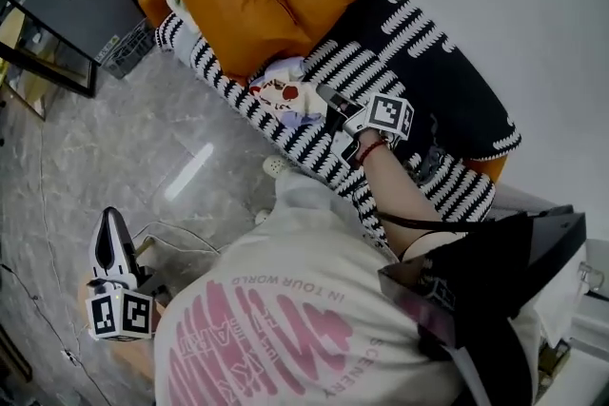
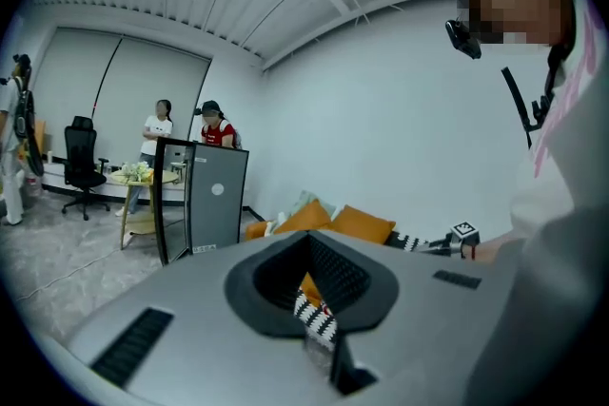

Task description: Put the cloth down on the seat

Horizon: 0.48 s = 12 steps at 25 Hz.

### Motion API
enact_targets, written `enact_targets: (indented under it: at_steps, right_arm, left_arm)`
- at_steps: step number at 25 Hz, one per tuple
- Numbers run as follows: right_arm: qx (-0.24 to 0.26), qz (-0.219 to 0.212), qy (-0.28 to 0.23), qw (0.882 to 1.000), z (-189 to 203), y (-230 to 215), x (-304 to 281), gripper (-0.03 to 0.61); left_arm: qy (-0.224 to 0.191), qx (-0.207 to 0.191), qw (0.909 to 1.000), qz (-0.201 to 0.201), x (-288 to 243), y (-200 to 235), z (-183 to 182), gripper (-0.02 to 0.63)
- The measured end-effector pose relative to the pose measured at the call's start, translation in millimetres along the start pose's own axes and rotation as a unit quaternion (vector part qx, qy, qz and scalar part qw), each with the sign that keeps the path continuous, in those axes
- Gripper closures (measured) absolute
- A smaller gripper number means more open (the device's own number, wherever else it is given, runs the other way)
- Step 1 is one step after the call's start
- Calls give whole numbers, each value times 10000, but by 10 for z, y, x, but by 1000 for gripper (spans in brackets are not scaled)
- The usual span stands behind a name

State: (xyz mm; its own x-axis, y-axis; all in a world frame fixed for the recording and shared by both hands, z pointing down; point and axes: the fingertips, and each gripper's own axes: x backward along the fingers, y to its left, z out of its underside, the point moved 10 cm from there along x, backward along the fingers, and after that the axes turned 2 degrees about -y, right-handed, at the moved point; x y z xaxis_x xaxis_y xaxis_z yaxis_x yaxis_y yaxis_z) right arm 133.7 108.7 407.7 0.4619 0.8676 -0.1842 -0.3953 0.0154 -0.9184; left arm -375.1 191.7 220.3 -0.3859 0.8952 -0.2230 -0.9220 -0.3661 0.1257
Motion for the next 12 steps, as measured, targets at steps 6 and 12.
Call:
enact_targets:
  at_steps: [6, 12]
  right_arm:
    - [315, -1964, -181, 9799, 53, 1005, 38, 565]
    - [1262, -1445, -478, 9803, -38, 1271, 321, 566]
  left_arm:
    - [44, 245, 9981, 565, -168, -213, 109, 604]
    - [144, 300, 9939, 1050, -351, -448, 155, 604]
